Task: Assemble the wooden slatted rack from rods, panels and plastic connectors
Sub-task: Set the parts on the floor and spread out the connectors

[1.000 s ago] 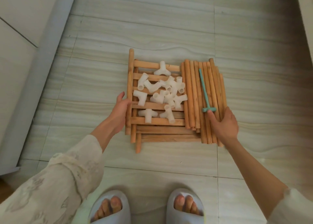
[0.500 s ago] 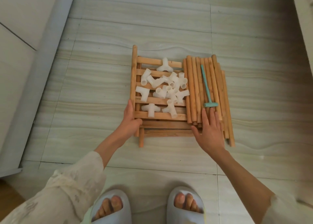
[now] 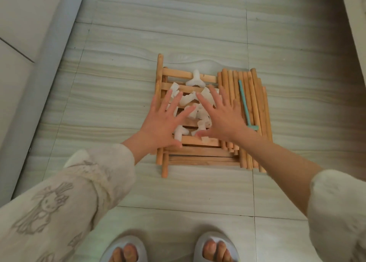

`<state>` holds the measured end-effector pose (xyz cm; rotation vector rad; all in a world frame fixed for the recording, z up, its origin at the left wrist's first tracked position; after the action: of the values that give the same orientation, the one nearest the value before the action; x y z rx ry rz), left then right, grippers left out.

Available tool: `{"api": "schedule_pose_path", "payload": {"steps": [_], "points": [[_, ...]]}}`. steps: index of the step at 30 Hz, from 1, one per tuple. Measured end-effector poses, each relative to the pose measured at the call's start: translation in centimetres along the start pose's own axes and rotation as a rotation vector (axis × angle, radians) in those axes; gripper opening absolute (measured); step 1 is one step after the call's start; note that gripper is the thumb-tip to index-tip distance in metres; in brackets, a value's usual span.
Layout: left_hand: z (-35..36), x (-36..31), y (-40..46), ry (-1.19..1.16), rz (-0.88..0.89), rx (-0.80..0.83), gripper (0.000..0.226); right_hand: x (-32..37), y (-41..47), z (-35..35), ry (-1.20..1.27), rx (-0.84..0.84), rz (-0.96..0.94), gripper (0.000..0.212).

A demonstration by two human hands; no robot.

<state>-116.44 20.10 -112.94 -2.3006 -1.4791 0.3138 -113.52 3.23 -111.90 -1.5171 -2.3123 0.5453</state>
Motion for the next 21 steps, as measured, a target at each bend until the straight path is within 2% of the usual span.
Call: {"api": "schedule_pose_path", "payload": {"steps": [4,9,14,19,21], "points": [[-0.1,-0.8,2.1,-0.009,0.002,0.113,0.113,-0.5,2.8,0.4,-0.138,0.164,0.002,0.113],[-0.2,-1.5,1.5,0.03,0.052,-0.017,0.083,-0.1,2.7,-0.1,-0.15,0.083,-0.013,0.091],[-0.1,-1.4,1.6,0.067,0.083,-0.009,0.09,0.3,1.6,0.6,-0.071,0.003,0.007,0.076],[0.5,-2.6,1.8,-0.015,-0.048,0.003,0.096,0.6,1.8,0.8,-0.074,0.071,0.007,0.089],[0.5,-2.6,2.0,-0.049,-0.077,-0.021,0.093,0.8,1.8,0.8,-0.052,0.08,0.023,0.088]]}}
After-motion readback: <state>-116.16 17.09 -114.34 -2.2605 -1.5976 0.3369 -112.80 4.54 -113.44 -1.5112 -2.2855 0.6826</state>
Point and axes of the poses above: each hand's wrist, its own y-axis towards the middle knuckle, its own z-axis out of the palm, x = y × z, the point moved 3 cm from there along y, towards the middle knuckle, and after that the axes turned 6 degrees about x, right-handed, at the moved point
